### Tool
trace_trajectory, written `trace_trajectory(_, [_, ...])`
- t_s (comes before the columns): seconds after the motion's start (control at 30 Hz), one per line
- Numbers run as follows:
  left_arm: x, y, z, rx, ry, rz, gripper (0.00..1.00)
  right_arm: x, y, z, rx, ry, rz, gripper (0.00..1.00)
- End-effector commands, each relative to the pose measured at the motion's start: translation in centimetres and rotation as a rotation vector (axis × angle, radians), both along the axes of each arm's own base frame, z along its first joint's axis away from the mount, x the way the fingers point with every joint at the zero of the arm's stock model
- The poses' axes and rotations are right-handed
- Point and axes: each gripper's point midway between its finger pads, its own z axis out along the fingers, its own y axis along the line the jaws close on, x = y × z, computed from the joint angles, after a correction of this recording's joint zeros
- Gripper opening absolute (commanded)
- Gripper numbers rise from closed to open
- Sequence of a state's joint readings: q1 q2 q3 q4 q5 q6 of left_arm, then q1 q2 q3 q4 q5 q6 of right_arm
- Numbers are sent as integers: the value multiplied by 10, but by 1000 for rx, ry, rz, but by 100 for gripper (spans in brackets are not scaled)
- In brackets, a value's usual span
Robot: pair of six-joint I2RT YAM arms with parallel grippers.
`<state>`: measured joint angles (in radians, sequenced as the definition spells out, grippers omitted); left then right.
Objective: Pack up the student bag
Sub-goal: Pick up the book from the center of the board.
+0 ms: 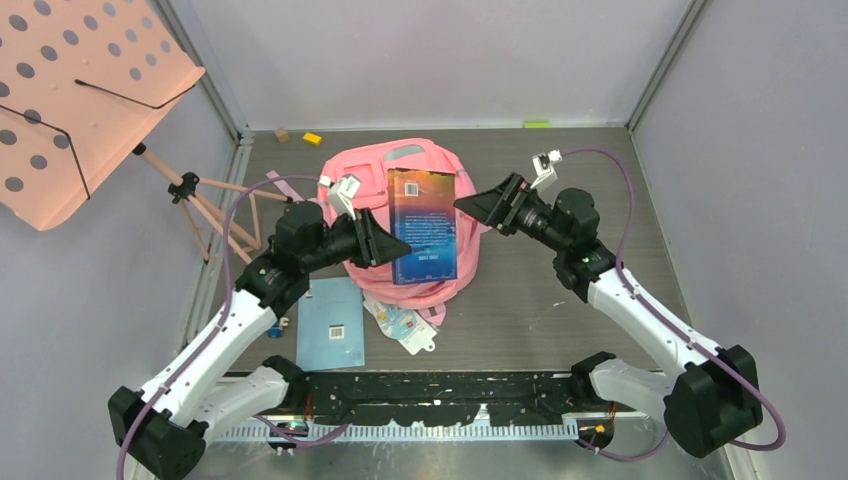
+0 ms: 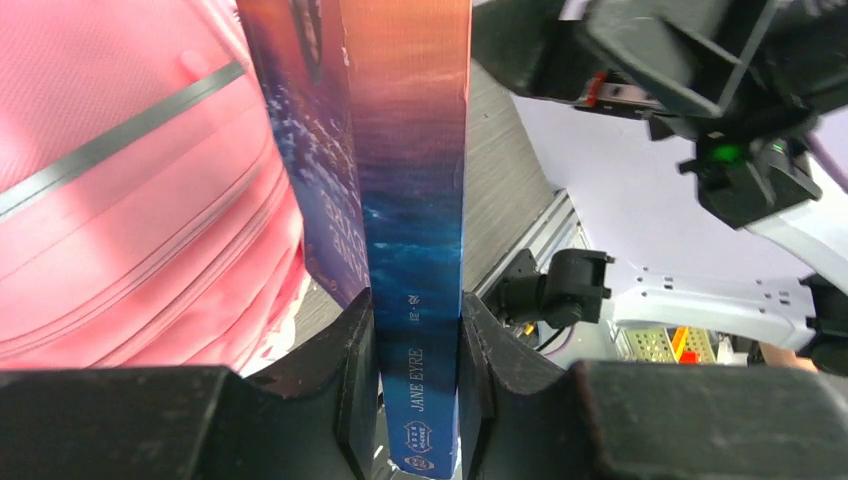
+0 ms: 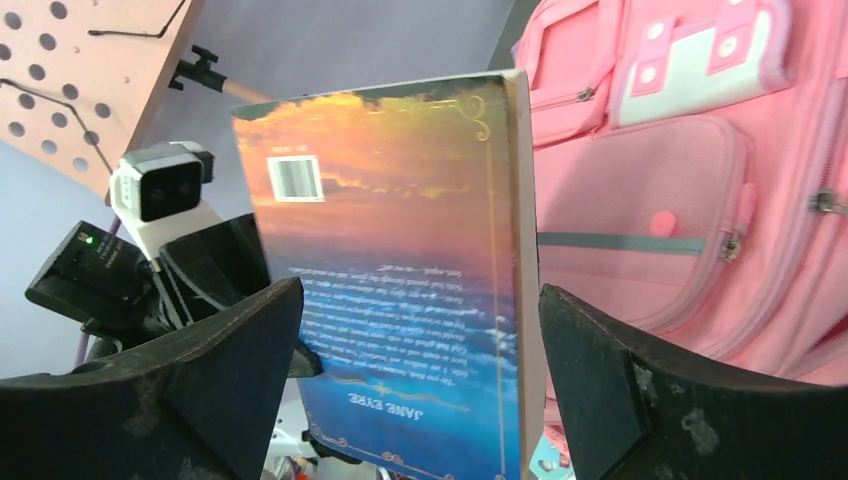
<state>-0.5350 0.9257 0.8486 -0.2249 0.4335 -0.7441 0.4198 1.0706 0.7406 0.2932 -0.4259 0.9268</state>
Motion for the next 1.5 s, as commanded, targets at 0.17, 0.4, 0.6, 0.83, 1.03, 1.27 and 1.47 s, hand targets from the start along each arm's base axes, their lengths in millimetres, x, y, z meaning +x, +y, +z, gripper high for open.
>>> trace_trajectory(0.17, [-30, 7, 176, -220, -527, -80, 0, -21, 23, 23, 119, -46, 201, 94])
trace_trajectory(0.4, [-47, 9, 222, -289, -643, -126, 0, -36, 30, 49, 194, -83, 310, 94])
trace_trajectory(0.6, [-57, 8, 242, -317, -686, -173, 0, -52, 37, 91, 276, -149, 442, 94])
trace_trajectory(0.83, [-66, 3, 257, -365, -711, -233, 0, -66, 53, 116, 293, -199, 585, 95])
trace_trajectory(1.03, [-64, 3, 255, -354, -713, -228, 0, -84, 61, 149, 390, -262, 704, 95])
trace_trajectory(1.27, [-60, 7, 247, -319, -716, -194, 0, -92, 60, 154, 394, -267, 728, 92])
trace_trajectory(1.47, [-46, 12, 223, -240, -678, -122, 0, -90, 57, 147, 312, -270, 632, 66])
